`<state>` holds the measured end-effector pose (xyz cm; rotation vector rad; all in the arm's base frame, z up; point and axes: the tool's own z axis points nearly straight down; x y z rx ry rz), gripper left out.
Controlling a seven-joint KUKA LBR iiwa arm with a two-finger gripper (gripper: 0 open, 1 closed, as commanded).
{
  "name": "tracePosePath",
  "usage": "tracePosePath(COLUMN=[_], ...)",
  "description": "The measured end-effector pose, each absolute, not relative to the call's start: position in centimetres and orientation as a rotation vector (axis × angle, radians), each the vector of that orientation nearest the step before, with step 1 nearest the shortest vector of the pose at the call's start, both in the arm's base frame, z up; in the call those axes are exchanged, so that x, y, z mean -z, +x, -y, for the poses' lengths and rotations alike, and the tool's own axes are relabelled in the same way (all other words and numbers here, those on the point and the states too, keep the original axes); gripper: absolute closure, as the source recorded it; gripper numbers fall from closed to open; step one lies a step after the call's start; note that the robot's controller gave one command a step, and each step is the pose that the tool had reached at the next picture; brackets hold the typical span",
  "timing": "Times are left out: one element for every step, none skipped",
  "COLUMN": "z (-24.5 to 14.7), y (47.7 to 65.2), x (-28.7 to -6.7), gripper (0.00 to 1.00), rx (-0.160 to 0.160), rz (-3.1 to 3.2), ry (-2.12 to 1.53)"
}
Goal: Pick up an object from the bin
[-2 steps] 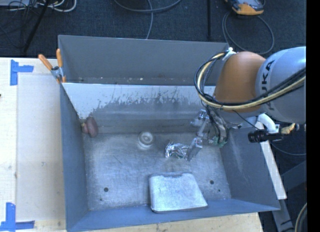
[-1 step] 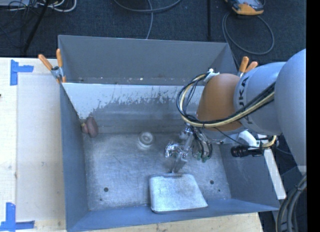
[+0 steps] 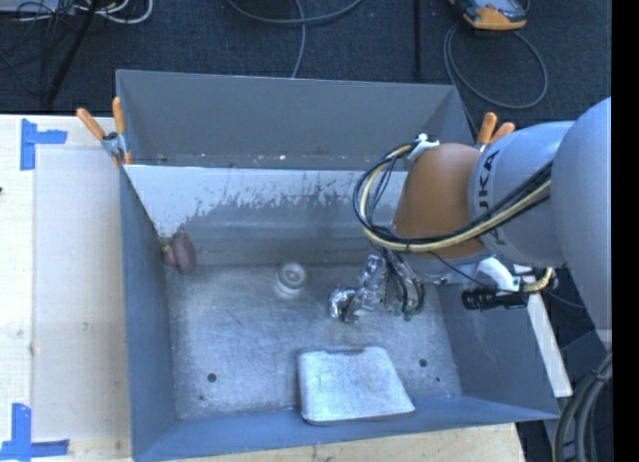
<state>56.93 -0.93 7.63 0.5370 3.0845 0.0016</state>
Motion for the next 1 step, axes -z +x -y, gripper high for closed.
tracePosePath(z=[3.33], y=[58.23], x=[-24.57], gripper=[1.0], rx=[0.0], rz=[-3.128], ry=[0.183])
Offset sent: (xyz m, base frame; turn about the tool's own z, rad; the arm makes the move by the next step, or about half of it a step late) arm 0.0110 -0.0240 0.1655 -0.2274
